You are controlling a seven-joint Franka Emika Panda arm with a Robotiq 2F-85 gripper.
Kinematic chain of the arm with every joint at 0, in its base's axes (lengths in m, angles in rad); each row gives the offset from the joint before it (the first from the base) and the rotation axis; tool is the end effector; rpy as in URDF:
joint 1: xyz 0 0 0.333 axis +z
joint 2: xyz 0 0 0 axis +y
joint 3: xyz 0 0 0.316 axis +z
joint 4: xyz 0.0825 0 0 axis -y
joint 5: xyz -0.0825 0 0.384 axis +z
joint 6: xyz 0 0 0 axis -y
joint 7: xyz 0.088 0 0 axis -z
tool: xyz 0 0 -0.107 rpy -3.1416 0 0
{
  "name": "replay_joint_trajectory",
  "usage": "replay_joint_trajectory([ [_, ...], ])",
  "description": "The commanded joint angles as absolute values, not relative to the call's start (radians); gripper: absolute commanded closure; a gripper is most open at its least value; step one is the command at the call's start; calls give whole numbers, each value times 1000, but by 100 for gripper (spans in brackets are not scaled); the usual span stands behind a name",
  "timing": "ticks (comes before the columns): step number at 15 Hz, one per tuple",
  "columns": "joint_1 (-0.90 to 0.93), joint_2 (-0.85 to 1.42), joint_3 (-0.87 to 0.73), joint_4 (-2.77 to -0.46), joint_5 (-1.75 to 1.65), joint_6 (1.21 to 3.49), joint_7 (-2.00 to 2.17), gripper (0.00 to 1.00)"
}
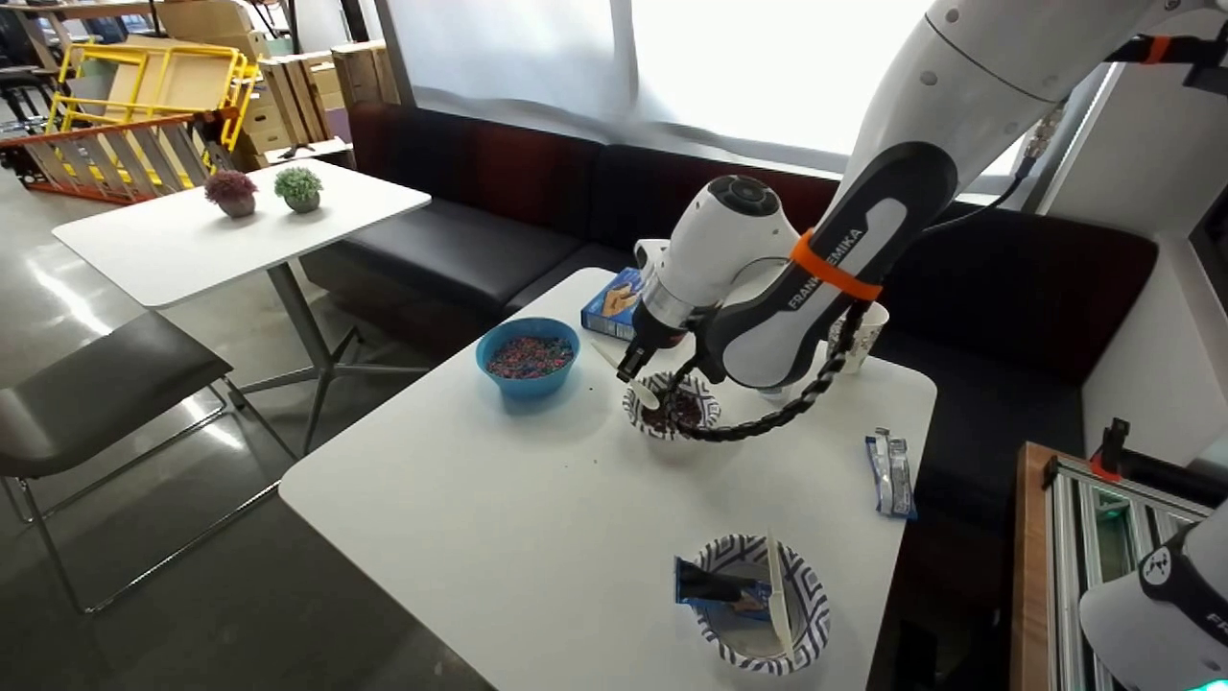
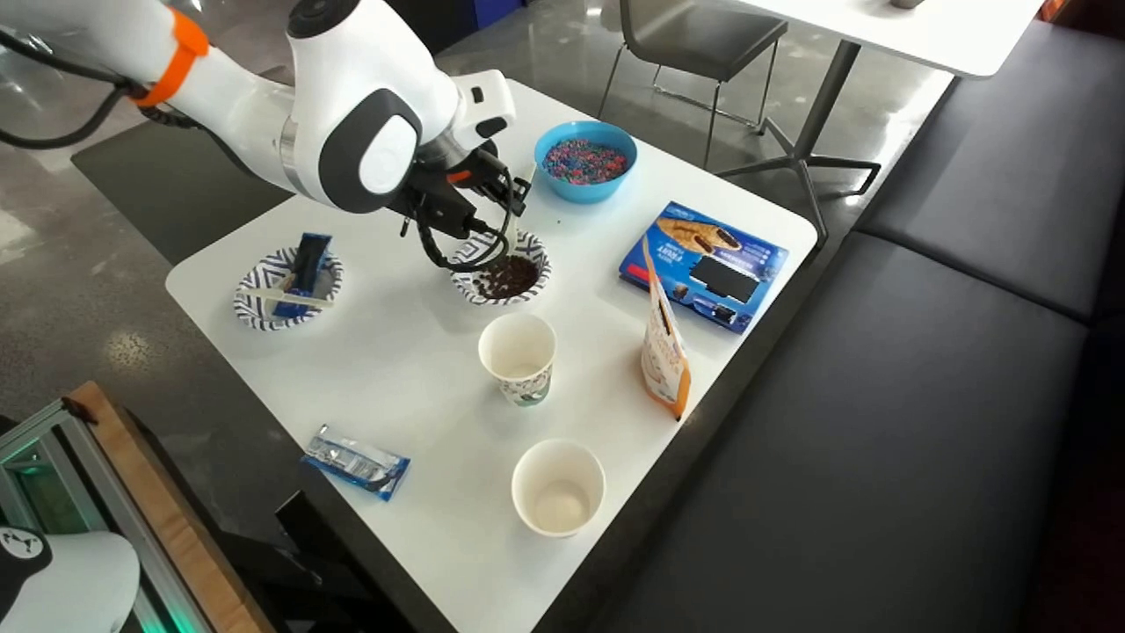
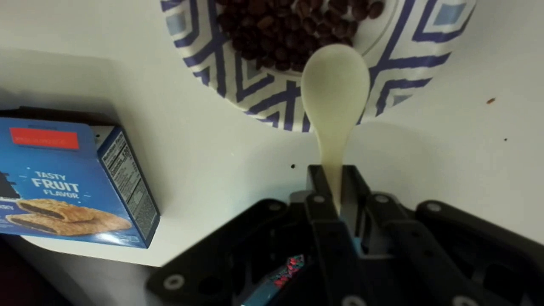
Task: Use the white spoon to place some contents from the black and white bowl into the coffee cup on the left.
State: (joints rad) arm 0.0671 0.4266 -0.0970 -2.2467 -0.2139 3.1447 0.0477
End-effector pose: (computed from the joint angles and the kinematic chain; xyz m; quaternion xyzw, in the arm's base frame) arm 0.5784 0.0022 0.2252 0.9691 0.0751 0.2315 0.0410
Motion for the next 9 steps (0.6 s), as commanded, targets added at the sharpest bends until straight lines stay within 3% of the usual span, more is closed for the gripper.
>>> replay_joint_trajectory([
  [1, 63, 429, -88, -2304, -153, 3230, 36, 96],
  [9, 10, 457, -52, -2378, -100, 3455, 18, 96],
])
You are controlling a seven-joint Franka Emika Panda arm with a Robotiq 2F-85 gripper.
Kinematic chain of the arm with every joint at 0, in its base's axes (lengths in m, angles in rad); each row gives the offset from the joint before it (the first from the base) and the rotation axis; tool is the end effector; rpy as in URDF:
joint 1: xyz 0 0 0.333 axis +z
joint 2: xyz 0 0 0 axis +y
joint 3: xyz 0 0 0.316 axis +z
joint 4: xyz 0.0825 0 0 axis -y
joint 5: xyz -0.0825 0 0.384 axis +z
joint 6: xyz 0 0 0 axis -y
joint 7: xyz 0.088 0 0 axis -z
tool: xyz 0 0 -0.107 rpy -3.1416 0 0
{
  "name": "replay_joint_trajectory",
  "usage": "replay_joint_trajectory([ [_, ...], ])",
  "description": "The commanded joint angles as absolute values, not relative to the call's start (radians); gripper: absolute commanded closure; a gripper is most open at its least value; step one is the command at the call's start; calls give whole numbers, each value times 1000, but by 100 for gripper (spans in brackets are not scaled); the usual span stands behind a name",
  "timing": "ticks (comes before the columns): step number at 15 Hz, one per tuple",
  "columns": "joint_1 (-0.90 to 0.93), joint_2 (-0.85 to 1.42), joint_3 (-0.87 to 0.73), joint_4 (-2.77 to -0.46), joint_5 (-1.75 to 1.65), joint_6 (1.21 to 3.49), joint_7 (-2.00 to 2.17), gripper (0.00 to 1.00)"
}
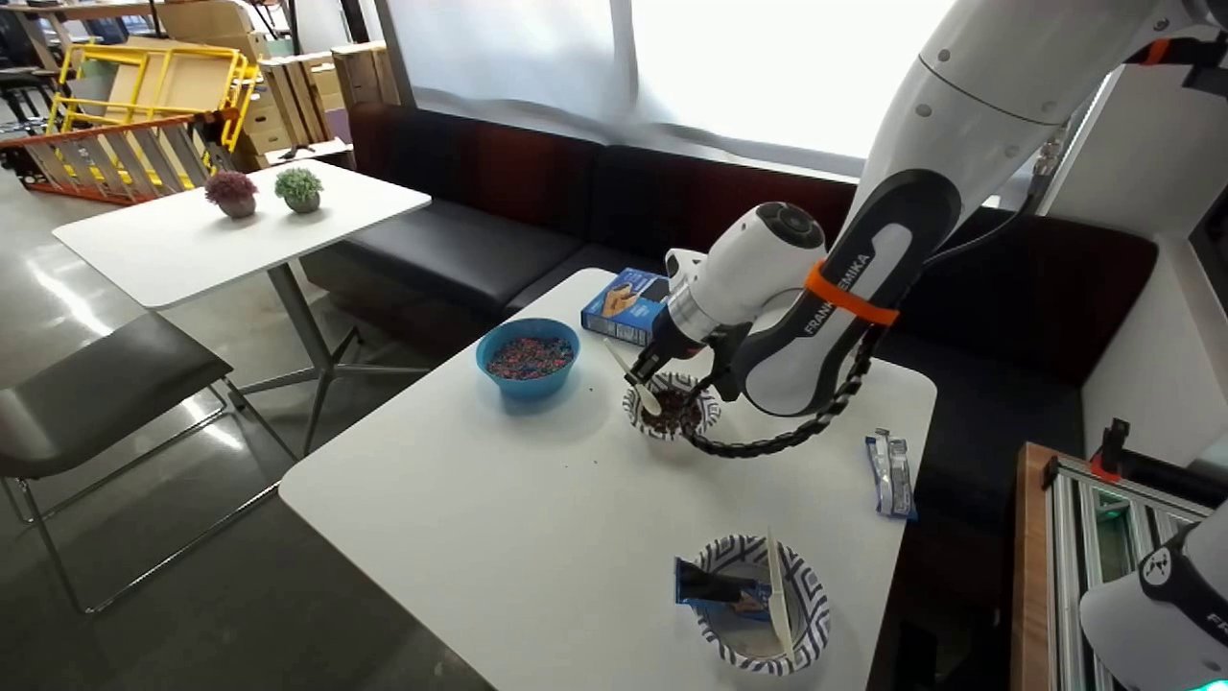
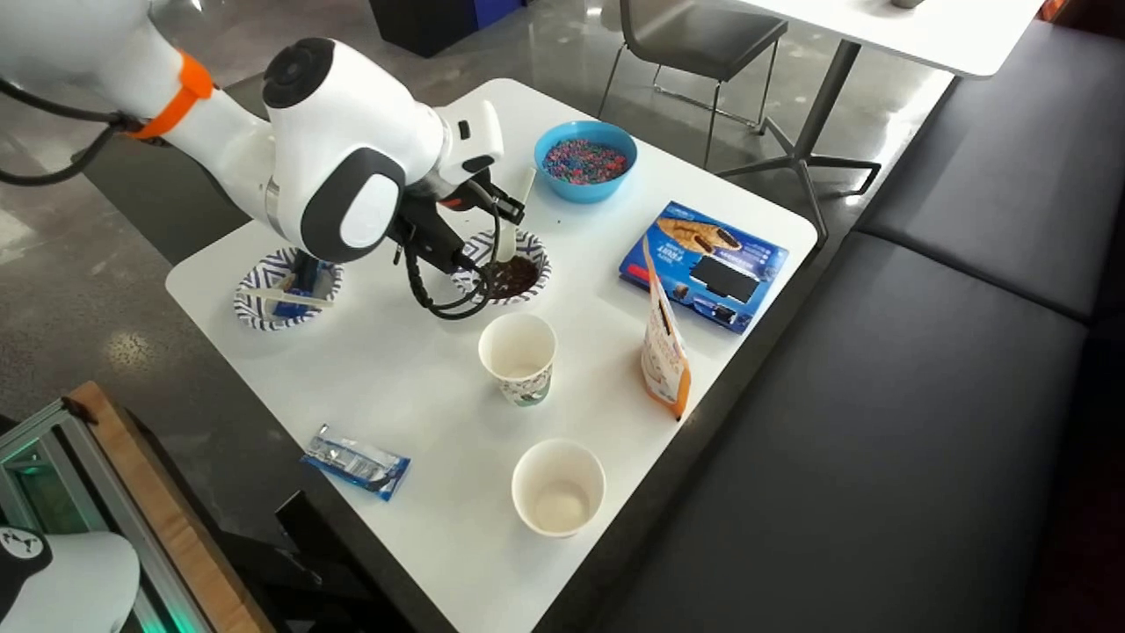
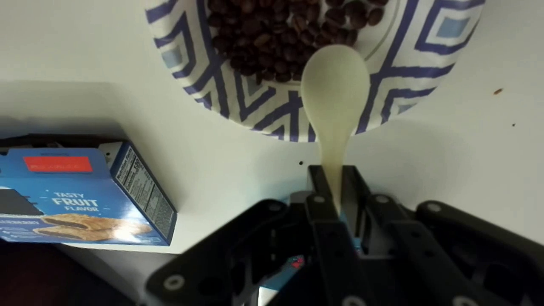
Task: Use the white spoon to place some contents from the black and white bowl into the coffee cup on the left.
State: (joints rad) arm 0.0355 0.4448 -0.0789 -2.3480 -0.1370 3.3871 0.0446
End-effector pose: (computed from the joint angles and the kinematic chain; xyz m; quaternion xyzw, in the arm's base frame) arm 0.5512 -0.0086 0.2106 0.9557 0.0349 0.2916 0.0185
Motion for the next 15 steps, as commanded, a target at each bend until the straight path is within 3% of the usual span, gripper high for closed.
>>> replay_joint_trajectory([
  [1, 7, 461, -53, -2383, -97, 3475, 16, 96],
  [12, -46, 473, -11, -2414, -116, 3507, 3, 96],
  [15, 1, 467, -71, -2400, -83, 3543, -39, 96],
])
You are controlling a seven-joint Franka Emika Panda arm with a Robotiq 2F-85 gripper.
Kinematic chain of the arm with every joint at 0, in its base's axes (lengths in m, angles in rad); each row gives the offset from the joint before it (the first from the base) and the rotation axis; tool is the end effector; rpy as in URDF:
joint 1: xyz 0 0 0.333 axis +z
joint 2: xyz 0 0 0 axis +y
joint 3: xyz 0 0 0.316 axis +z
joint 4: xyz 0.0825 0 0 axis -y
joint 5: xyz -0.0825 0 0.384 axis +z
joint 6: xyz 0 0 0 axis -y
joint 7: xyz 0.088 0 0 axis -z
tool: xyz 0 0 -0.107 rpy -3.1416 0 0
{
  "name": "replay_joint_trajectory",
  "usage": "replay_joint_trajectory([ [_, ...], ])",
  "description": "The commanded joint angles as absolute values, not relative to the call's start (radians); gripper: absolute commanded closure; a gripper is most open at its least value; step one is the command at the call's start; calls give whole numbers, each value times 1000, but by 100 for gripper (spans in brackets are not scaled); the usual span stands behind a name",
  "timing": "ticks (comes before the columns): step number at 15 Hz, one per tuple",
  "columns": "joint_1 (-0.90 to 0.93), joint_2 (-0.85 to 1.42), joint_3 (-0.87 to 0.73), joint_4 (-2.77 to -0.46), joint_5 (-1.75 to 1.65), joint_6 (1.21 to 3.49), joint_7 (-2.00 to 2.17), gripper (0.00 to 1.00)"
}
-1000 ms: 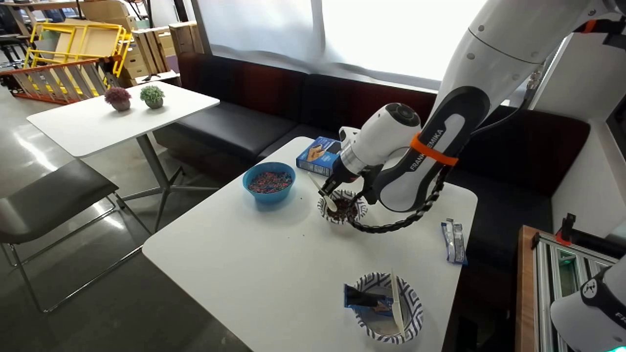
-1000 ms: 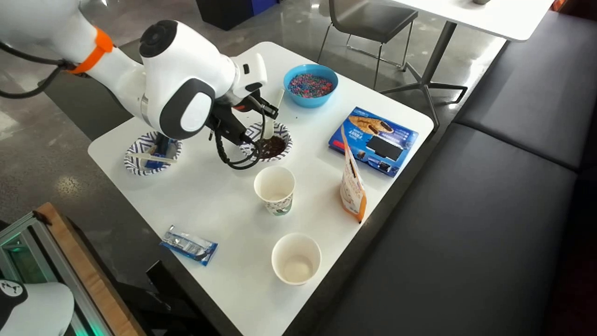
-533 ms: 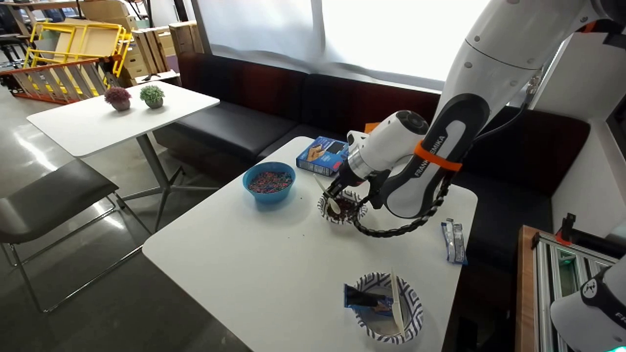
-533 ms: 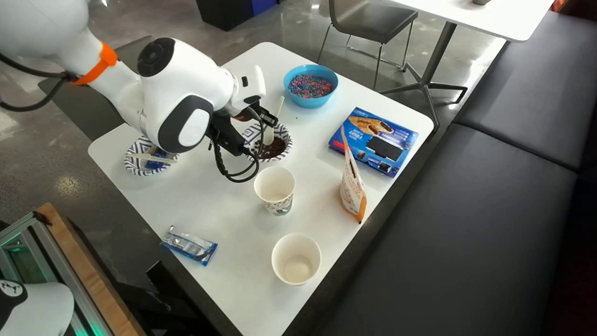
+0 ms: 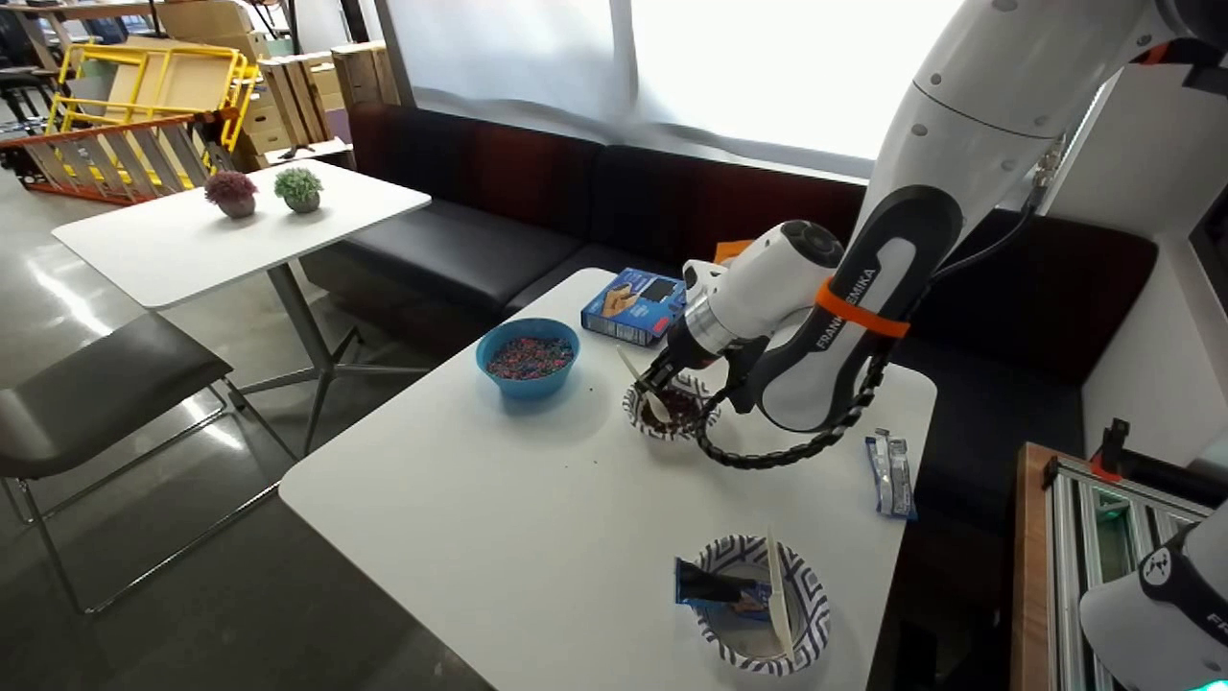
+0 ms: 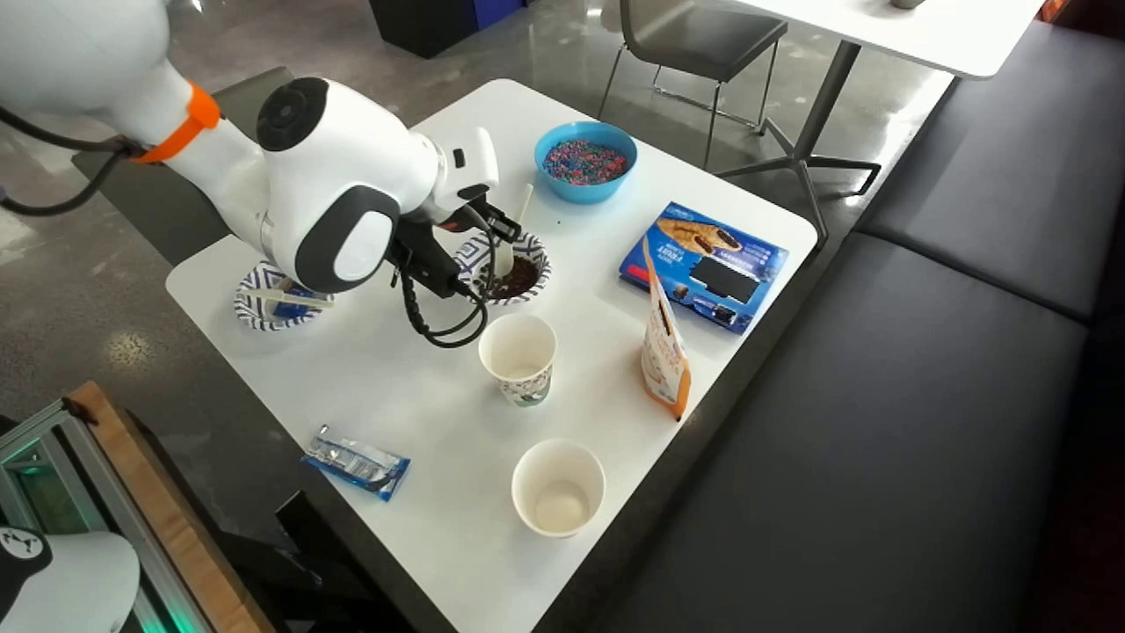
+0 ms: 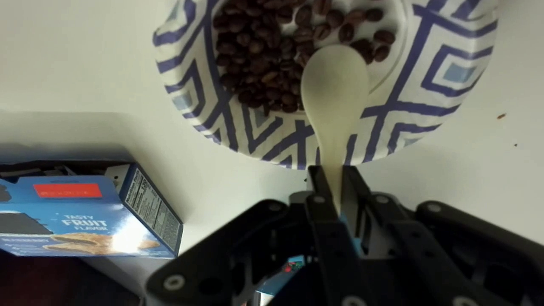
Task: Use the white spoon to place some contents from the black and white bowl into the coffee cup on the left.
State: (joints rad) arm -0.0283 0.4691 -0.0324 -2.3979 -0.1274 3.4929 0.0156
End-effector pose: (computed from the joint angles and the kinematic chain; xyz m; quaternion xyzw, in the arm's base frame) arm 0.5330 -0.0173 0.1948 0.9512 0.0313 0.3067 0.0109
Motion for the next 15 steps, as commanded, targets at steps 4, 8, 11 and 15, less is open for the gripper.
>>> replay_joint_trajectory([
  [4, 29, 505, -120, -2368, -13, 3615, -72, 96],
  [8, 0, 530, -71, -2351, -20, 3644, -42, 96],
  [11, 12, 554, -64, -2339, -3, 3652, -38, 96],
  [15, 36, 583, -73, -2323, 33, 3674, -46, 96],
])
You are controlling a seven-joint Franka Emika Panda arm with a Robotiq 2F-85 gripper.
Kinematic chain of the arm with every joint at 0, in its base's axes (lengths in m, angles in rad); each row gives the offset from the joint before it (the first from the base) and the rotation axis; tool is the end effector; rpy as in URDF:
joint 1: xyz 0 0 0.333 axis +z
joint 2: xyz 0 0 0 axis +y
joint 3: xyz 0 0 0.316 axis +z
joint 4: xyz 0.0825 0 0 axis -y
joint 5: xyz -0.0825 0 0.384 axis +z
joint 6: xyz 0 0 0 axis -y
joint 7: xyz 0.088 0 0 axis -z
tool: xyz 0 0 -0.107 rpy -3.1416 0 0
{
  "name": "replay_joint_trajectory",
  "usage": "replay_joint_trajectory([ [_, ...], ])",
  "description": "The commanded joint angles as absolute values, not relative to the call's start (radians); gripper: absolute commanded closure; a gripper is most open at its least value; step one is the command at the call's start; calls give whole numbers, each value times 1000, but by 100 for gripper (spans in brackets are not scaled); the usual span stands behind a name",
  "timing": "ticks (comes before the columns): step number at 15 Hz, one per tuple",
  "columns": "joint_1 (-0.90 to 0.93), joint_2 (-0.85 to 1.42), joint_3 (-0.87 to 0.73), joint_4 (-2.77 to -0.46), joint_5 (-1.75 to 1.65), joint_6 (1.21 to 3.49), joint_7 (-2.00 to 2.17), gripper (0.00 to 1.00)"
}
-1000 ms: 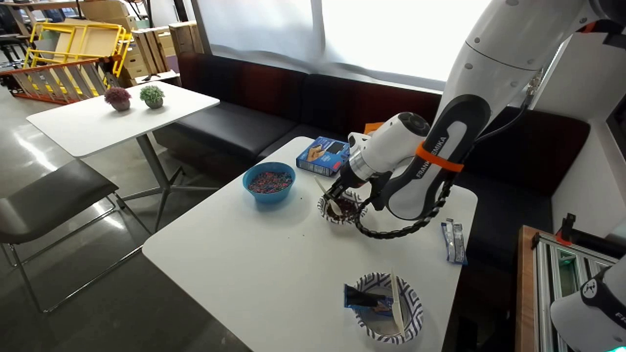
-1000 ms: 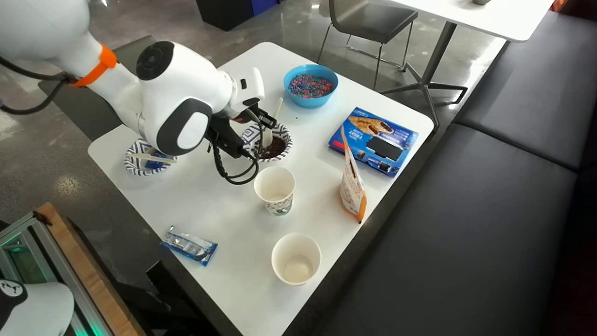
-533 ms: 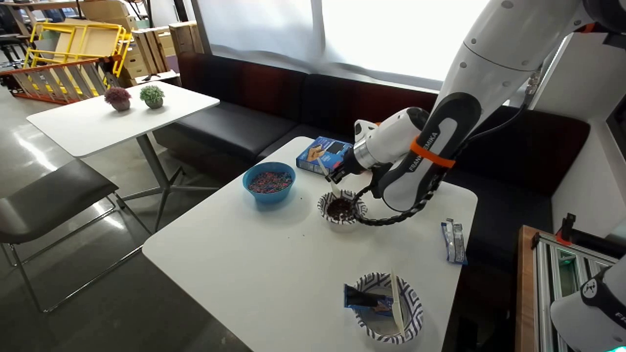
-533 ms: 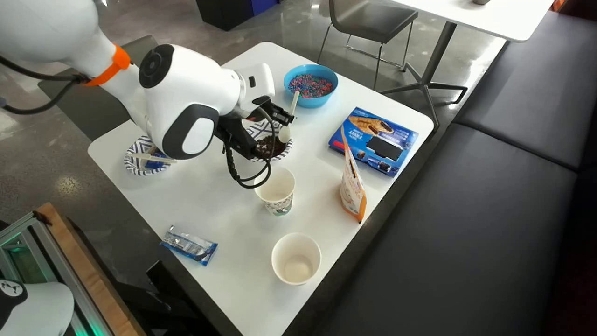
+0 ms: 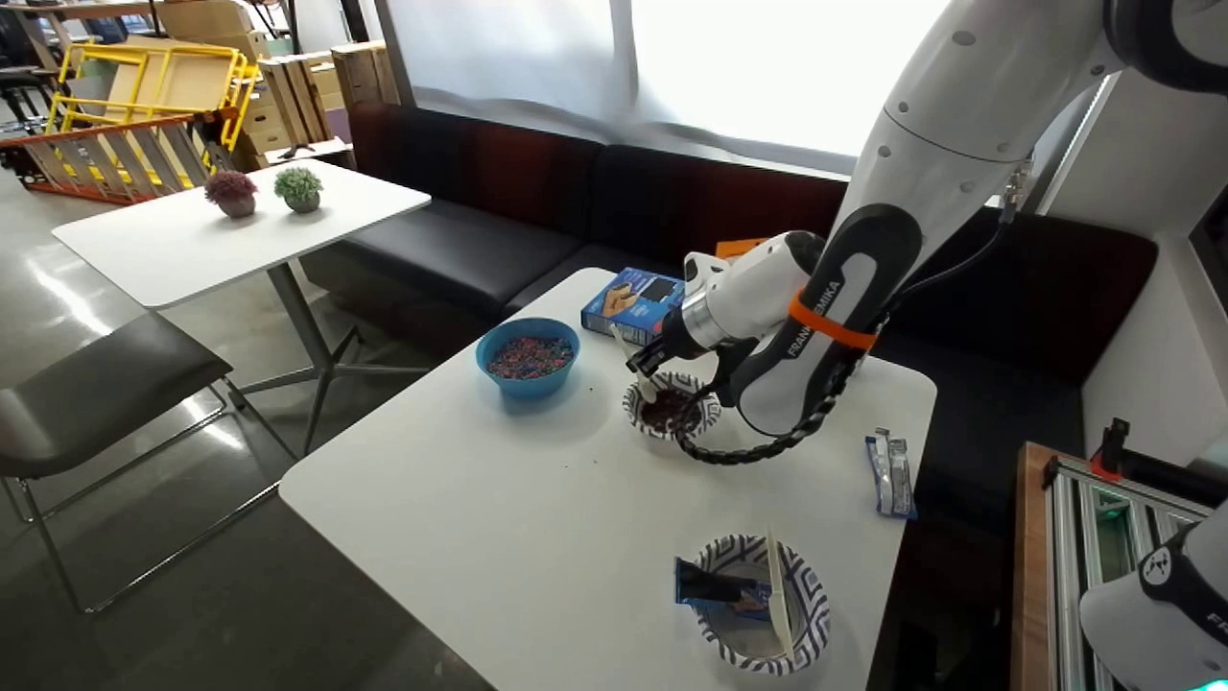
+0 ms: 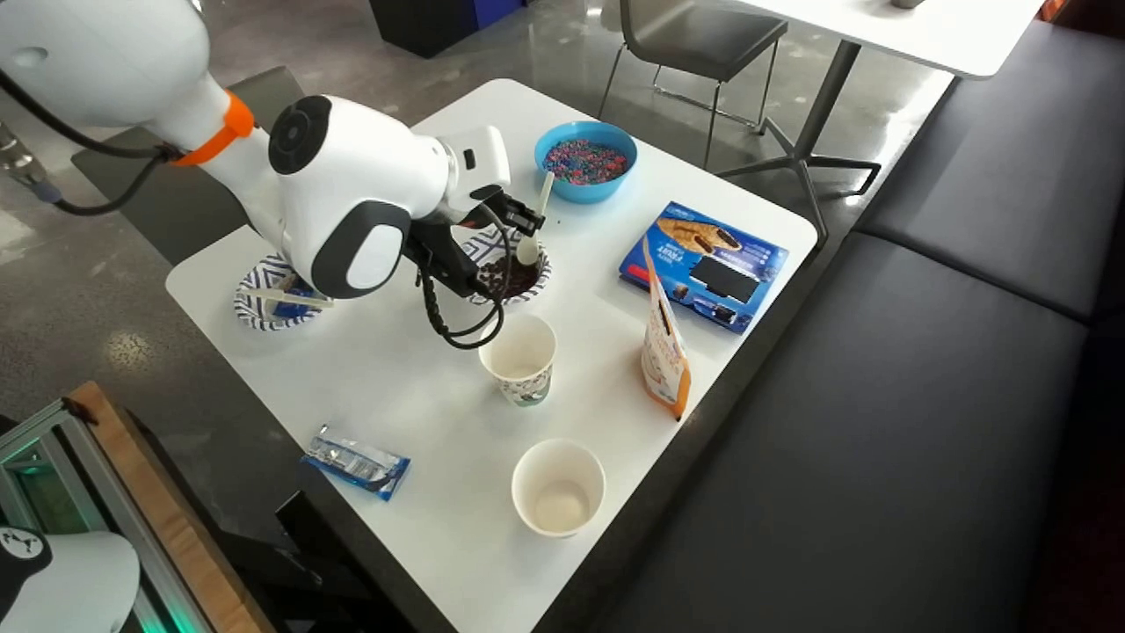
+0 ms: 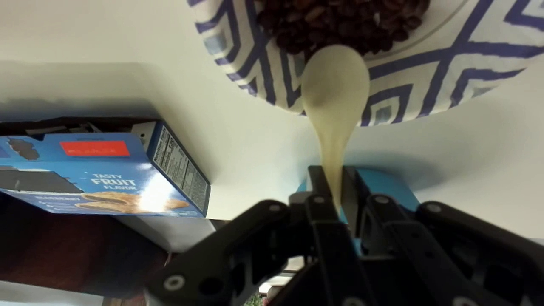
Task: Use the white spoon to place some contents from the black and white bowl into the coffee cup on the left.
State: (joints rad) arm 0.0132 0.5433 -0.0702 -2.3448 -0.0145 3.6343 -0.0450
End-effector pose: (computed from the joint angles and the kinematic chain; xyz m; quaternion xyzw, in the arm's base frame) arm 0.5468 -0.0289 0.1916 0.9309 0.0129 0.3637 0.0328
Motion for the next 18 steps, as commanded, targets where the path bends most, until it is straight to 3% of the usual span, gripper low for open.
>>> replay_joint_trajectory([
  [1, 41, 590, -75, -2319, 41, 3682, -47, 96],
  [18, 21, 551, -46, -2358, 28, 3603, -38, 96],
])
